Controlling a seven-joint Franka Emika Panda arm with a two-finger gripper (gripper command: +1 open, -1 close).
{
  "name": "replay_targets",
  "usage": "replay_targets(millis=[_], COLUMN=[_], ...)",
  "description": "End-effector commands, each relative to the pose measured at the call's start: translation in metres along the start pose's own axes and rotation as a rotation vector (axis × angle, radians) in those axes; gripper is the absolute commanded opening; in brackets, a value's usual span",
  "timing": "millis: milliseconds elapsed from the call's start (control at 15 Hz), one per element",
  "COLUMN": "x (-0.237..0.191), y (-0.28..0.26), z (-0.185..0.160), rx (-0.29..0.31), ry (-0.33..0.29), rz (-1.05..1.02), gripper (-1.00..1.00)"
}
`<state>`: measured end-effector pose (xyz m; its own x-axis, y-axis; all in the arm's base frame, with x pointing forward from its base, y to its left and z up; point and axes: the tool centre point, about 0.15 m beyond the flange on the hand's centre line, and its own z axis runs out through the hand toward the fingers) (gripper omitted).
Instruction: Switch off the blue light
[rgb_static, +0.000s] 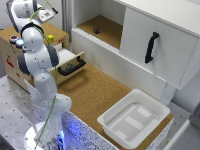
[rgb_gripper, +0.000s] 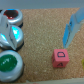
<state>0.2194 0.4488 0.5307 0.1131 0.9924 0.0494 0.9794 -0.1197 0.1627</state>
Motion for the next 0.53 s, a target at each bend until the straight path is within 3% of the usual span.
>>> replay_targets(millis=[0,333,400,467], x=[0.029,0.029,0.008,0.015], y=[0.009,0.009,0.000,-0.003], z=[-0.021,-0.021,-0.011,-0.008], rx=[0.055,0.055,0.003,0.062], ry=[-0.049,-0.049,0.027,0.017], rz=[0.076,0.076,0.058,0.094], gripper=[1.00,1.00,1.00,1.00])
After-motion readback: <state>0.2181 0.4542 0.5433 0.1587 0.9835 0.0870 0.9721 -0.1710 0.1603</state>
